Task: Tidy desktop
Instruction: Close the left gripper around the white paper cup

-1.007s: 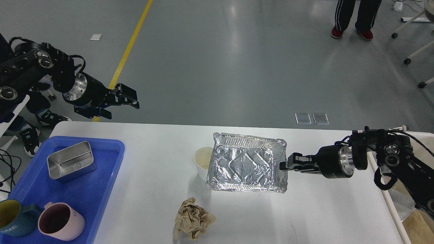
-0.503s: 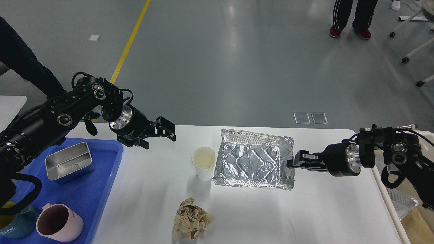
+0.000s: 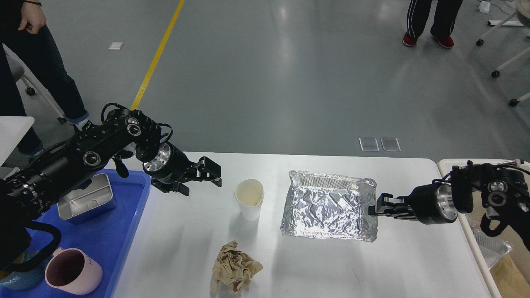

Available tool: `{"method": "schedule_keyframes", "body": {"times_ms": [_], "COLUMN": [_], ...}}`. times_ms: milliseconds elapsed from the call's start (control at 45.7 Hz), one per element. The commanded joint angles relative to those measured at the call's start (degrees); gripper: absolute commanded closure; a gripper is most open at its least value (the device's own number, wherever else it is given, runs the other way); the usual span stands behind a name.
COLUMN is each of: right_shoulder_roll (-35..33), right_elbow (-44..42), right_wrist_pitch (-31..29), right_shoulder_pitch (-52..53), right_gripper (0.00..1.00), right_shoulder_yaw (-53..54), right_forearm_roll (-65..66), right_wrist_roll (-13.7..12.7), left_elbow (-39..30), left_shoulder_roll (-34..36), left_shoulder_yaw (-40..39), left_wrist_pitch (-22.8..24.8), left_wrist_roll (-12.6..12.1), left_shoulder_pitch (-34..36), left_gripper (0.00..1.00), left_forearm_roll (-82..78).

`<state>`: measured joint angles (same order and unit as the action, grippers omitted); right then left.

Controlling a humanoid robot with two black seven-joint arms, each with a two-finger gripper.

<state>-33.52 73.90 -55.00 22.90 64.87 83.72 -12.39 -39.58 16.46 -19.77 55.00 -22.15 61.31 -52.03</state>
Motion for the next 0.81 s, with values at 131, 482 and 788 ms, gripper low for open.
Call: {"method": "schedule_keyframes", "body": {"times_ms": [131, 482, 788], "right_shoulder_roll": [-0.14, -0.14, -0.05], "right_elbow": [-0.16, -0.07, -0.07], "right_wrist_pitch": [0.00, 0.00, 0.00], "right_shoulder_pitch": [0.04, -0.05, -0.22], "right_gripper": [1.00, 1.00, 1.00], "right_shoulder_yaw": [-0.18, -0.09, 0.00], "right_forearm_roll": [-0.05, -0.23, -0.31], "right_wrist_roll": [0.00, 0.00, 0.00], "left_elbow": [0.99, 3.45, 4.60], "left_shoulder_roll": [-1.78, -5.12, -6.79], "left_shoulder_yaw": [-0.18, -0.71, 0.08], "left_wrist_pitch": [0.00, 0.00, -2.09], "left_wrist_roll": [0.26, 0.88, 3.25], "left_shoulder_pitch": [-0.31, 0.30, -0.23], "left_gripper": [0.02, 0.02, 0.02], "left_forearm_roll": [0.08, 0.08, -0.44]}}
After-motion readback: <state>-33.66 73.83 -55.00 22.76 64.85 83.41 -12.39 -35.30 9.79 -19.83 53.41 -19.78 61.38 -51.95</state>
